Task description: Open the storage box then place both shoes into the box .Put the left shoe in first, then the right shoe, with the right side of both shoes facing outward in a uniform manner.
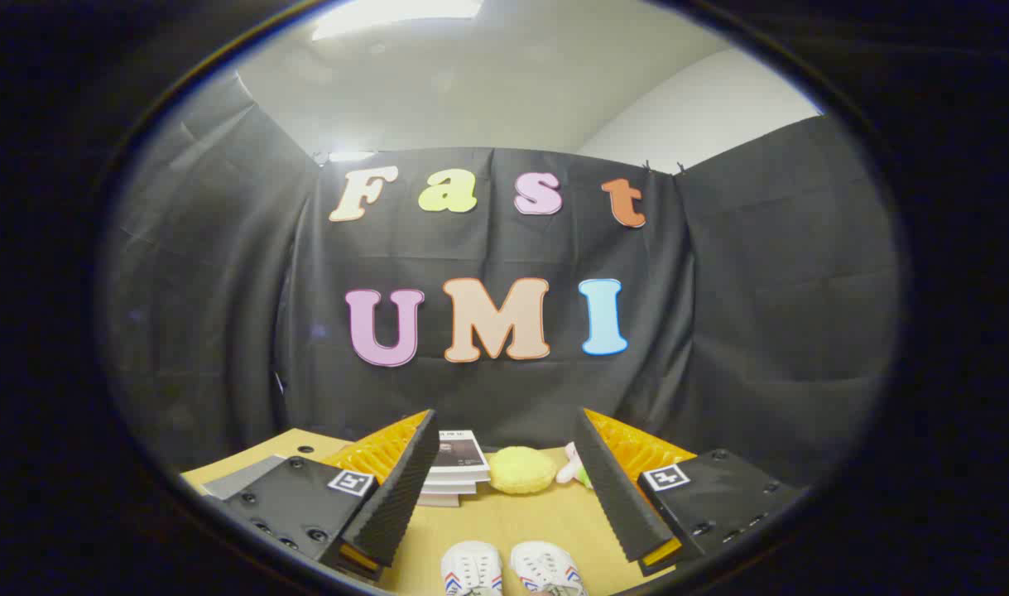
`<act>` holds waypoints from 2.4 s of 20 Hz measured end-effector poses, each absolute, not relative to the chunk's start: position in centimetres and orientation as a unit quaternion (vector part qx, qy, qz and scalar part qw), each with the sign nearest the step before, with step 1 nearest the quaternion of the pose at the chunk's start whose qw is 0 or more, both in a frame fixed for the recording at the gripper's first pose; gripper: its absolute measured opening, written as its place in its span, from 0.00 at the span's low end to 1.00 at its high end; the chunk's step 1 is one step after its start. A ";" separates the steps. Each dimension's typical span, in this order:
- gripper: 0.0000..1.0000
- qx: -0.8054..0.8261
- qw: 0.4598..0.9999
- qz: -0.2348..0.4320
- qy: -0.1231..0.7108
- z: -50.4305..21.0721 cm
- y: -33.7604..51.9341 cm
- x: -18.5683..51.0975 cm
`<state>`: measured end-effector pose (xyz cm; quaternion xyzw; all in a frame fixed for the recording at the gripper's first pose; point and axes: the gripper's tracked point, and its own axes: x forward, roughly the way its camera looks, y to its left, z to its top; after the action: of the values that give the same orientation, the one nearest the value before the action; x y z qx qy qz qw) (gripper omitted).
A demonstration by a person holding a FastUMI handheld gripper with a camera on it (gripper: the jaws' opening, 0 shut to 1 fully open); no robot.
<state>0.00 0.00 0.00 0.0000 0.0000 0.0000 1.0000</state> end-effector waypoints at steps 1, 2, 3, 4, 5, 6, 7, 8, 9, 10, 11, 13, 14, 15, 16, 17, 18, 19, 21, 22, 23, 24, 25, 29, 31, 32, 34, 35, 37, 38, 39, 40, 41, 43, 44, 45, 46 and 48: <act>1.00 0.002 1.000 0.001 -0.001 -0.1 0.3 0.1; 1.00 0.004 1.000 0.003 -0.001 -0.2 0.6 0.1; 1.00 0.004 1.000 0.003 0.001 -0.4 0.6 0.3; 1.00 0.004 1.000 0.002 0.002 -0.4 0.6 0.4; 1.00 0.002 1.000 -0.001 0.000 -0.3 0.4 0.5; 1.00 0.000 1.000 -0.004 -0.002 -0.2 0.2 0.7; 1.00 -0.001 1.000 -0.009 -0.006 -0.1 -0.2 0.7; 1.00 -0.003 1.000 -0.011 -0.008 0.0 -0.3 0.8; 1.00 -0.004 1.000 -0.012 -0.009 0.1 -0.4 0.9; 1.00 -0.006 1.000 -0.013 -0.009 0.1 -0.7 0.9; 1.00 -0.006 1.000 -0.016 -0.010 0.1 -0.9 1.0; 1.00 -0.003 1.000 -0.017 -0.013 0.3 -1.2 1.0; 1.00 -0.005 1.000 -0.015 -0.013 0.3 -1.2 1.2; 1.00 -0.008 1.000 -0.013 -0.014 0.4 -1.3 1.2; 1.00 -0.013 1.000 -0.012 -0.018 0.7 -1.4 1.2; 1.00 -0.019 1.000 -0.012 -0.022 0.9 -1.5 1.2; 1.00 -0.022 0.999 -0.010 -0.026 1.2 -1.5 1.2; 1.00 -0.023 0.999 -0.009 -0.029 1.3 -1.4 1.3; 1.00 -0.023 0.999 -0.005 -0.030 1.2 -1.1 1.5; 1.00 -0.022 0.999 -0.004 -0.029 1.1 -1.0 1.7; 1.00 -0.022 0.999 0.000 -0.027 1.1 -0.8 1.9; 1.00 -0.021 0.999 0.005 -0.026 1.0 -0.5 2.0; 1.00 -0.021 0.999 0.008 -0.027 1.2 -0.3 2.1; 1.00 -0.028 0.999 0.018 -0.036 1.6 0.4 2.4; 1.00 -0.030 0.999 0.020 -0.036 1.6 0.5 2.4; 1.00 -0.029 0.999 0.020 -0.037 1.7 0.4 2.3; 1.00 -0.026 0.999 0.021 -0.038 1.7 0.5 2.2; 1.00 -0.024 0.999 0.023 -0.037 1.6 0.4 2.2; 1.00 -0.026 0.999 0.017 -0.035 1.2 -0.2 2.0; 1.00 -0.026 0.999 0.014 -0.033 1.0 -0.5 2.0; 1.00 -0.026 0.999 0.016 -0.031 0.6 -0.4 1.9; 1.00 -0.026 0.999 0.019 -0.029 0.3 -0.4 1.9; 1.00 -0.027 0.999 0.022 -0.028 0.0 -0.4 1.9; 1.00 -0.016 0.999 0.043 -0.022 -1.1 0.6 1.5; 1.00 -0.002 0.998 0.060 -0.013 -2.0 1.5 1.3; 1.00 0.011 0.997 0.071 0.005 -3.2 2.0 1.0; 1.00 0.024 0.996 0.079 0.027 -4.9 2.3 0.9; 1.00 0.048 0.992 0.092 0.066 -7.2 2.9 0.4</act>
<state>0.43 2.88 -7.19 0.0476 0.0663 0.0921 0.9924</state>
